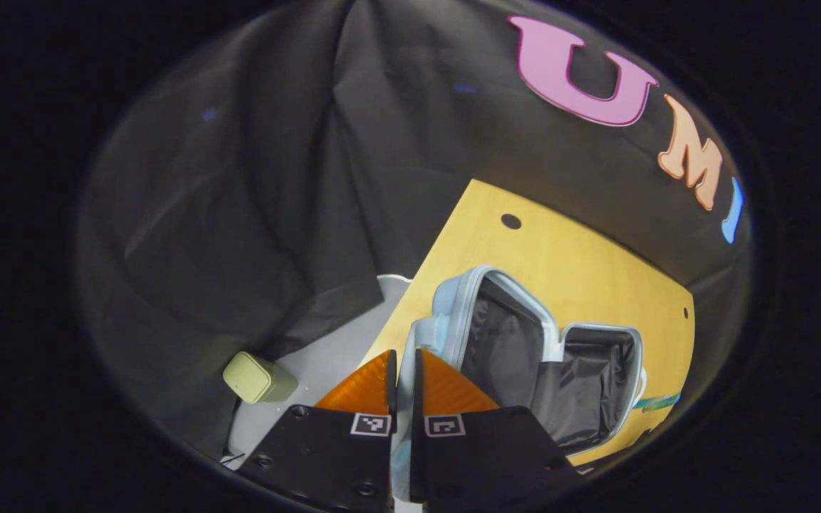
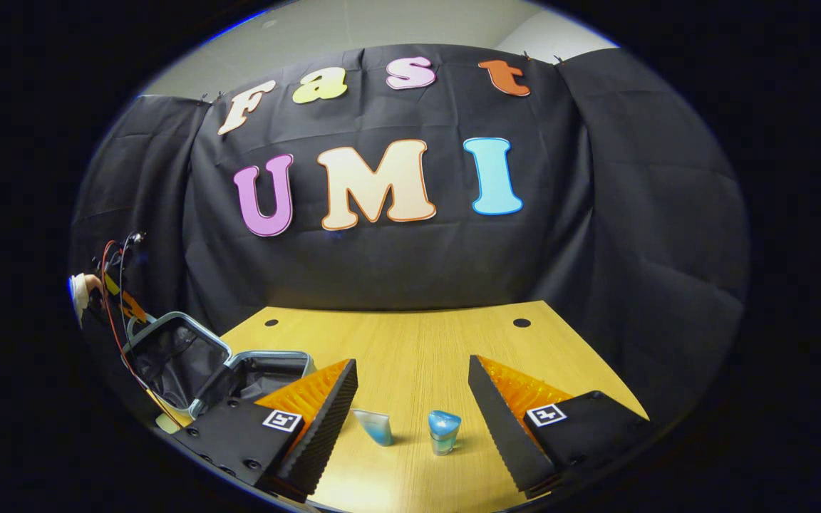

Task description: First open the suitcase, pack the skin care products into it, and then close the suitcase.

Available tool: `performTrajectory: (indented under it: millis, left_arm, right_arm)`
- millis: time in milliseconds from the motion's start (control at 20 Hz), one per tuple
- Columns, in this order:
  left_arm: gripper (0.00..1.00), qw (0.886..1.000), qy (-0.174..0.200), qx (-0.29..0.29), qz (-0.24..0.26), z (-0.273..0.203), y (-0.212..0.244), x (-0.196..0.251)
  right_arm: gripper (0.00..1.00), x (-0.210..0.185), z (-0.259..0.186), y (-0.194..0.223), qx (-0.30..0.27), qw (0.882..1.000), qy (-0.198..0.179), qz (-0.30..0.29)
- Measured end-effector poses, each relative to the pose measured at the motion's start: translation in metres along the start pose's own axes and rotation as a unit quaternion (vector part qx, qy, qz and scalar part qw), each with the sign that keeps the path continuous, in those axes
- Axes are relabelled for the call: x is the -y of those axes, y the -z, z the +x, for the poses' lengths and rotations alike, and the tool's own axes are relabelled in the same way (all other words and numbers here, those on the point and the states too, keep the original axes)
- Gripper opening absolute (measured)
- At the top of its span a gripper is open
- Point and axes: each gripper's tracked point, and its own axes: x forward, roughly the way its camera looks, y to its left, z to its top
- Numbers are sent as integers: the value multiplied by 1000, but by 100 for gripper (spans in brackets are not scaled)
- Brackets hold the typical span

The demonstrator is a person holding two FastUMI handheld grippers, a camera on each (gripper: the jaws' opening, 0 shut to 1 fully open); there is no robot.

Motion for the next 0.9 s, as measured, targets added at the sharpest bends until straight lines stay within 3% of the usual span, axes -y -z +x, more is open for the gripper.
performTrajectory:
  millis: [500,700,750,800,850,900]
  left_arm:
    - [3,999,-6,-45,-12,91,59,-39]
    - [9,998,-15,-55,-29,105,75,-46]
    - [18,998,-25,-50,-28,105,75,-48]
    - [18,998,-26,-43,-28,104,75,-48]
    - [26,999,-27,-38,-29,101,71,-47]
    - [41,999,-28,-32,-26,98,69,-42]
  right_arm:
    - [98,0,10,16,-25,1000,-2,-3]
    - [98,-3,9,21,-28,1000,-6,2]
    - [98,-2,8,22,-29,1000,-6,1]
    - [98,-2,7,23,-29,1000,-7,-1]
    - [98,0,6,25,-30,1000,-7,-1]
    - [98,2,7,26,-31,1000,-7,1]
